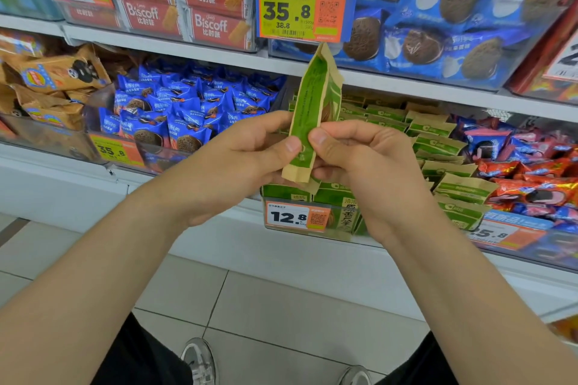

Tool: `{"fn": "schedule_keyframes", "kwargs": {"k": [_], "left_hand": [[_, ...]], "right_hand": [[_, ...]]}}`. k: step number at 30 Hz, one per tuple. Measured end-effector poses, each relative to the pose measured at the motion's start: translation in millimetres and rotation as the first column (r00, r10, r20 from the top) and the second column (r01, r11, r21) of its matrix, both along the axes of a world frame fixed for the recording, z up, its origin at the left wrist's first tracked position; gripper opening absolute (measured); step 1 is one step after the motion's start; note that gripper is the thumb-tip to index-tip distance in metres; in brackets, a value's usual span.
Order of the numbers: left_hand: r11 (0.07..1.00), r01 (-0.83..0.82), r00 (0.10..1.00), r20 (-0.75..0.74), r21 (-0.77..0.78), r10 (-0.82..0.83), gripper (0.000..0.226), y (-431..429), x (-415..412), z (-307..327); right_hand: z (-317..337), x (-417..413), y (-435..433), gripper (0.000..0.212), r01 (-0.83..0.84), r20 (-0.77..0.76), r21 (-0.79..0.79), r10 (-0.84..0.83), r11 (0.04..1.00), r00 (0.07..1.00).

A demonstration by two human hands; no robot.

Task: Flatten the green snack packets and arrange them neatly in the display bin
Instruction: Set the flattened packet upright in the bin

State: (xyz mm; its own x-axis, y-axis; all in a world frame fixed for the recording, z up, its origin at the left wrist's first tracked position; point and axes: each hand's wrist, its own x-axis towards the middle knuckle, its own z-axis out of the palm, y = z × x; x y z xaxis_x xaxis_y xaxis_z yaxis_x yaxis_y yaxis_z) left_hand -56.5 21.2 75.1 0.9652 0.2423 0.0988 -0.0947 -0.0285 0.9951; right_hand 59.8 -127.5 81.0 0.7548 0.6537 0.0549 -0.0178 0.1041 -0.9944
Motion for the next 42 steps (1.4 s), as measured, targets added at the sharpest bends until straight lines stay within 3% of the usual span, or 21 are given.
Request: {"fn": "schedule_keyframes", "kwargs": {"k": [4,6,9,11,13,15,17,18,22,25,28,31,33,36,39,42], "left_hand": [[0.955,-0.258,0.965,-0.085,-0.144,0.248,0.029,3.7,6.5,3.7],[0.922,-0.382,0.918,-0.135,-0.062,0.372,0.041,2.3,10.0,0.1],[0.896,-0.445,0.891,-0.101,0.009,0.443,0.034,-7.3,11.7,-1.8],[0.898,-0.438,0.897,-0.049,0.045,0.44,0.032,-14.3,13.4,-1.7],[0.902,-0.419,0.907,0.001,0.103,0.421,0.035,-21.7,15.6,-2.6],[0.888,-0.418,0.907,0.03,0.19,0.421,0.033,-29.9,15.3,-1.8],[0.863,-0.423,0.901,0.032,0.276,0.432,0.03,-35.9,14.9,-2.5],[0.859,-0.428,0.899,0.031,0.281,0.438,0.029,-36.7,15.1,-3.9],[0.858,-0.461,0.882,0.01,0.225,0.471,0.027,-31.0,16.8,-7.3],[0.841,-0.46,0.882,0.033,0.284,0.471,0.026,-26.9,16.7,-9.8],[0.827,-0.423,0.903,0.103,0.371,0.416,0.024,-19.2,12.9,-10.1],[0.864,-0.335,0.939,0.055,0.375,0.34,0.021,-13.6,6.9,-7.4],[0.871,-0.304,0.945,0.005,0.385,0.328,0.019,-15.9,4.6,-6.7],[0.879,-0.27,0.946,-0.061,0.393,0.318,0.031,-20.8,4.6,-6.8],[0.921,-0.109,0.944,-0.251,0.375,0.213,0.052,-16.3,2.4,-5.7],[0.908,0.077,0.954,-0.294,0.412,0.052,0.045,-6.6,-1.1,-4.0]], "right_hand": [[5.2,3.9,-5.8,0.006,-0.243,0.002,-0.096,0.244,0.965,0.97],[6.4,5.2,-7.4,0.006,-0.361,0.033,-0.209,0.376,0.909,0.926],[5.5,1.4,-4.3,0.007,-0.399,0.031,-0.269,0.422,0.877,0.906],[2.4,-0.7,1.6,0.021,-0.293,0.063,-0.254,0.318,0.922,0.946],[-4.2,-0.5,8.0,0.029,-0.088,0.199,-0.196,0.127,0.977,0.972],[-12.0,1.5,12.1,0.033,0.137,0.521,-0.13,-0.05,0.982,0.852],[-17.0,2.2,15.5,0.036,0.256,0.704,-0.105,-0.109,0.961,0.701],[-19.1,3.8,17.8,0.038,0.25,0.696,-0.114,-0.102,0.962,0.711],[-23.2,8.6,24.9,0.048,0.07,0.462,-0.145,0.005,0.987,0.887],[-19.6,6.8,20.4,0.045,0.073,0.438,-0.136,-0.006,0.988,0.899],[-12.9,11.4,10.7,0.024,0.066,0.489,-0.124,0.003,0.99,0.873],[-5.5,18.7,1.5,0.043,0.035,0.637,-0.261,0.145,0.965,0.757],[-3.5,21.7,-2.7,0.04,-0.036,0.611,-0.286,0.211,0.958,0.763],[-6.4,30.4,-5.8,0.044,-0.065,0.547,-0.268,0.207,0.961,0.811],[-7.1,37.8,-8.2,0.043,-0.014,0.587,-0.269,0.175,0.963,0.791],[-8.3,44.7,-11.1,0.041,0.087,0.668,-0.267,0.119,0.96,0.735]]}}
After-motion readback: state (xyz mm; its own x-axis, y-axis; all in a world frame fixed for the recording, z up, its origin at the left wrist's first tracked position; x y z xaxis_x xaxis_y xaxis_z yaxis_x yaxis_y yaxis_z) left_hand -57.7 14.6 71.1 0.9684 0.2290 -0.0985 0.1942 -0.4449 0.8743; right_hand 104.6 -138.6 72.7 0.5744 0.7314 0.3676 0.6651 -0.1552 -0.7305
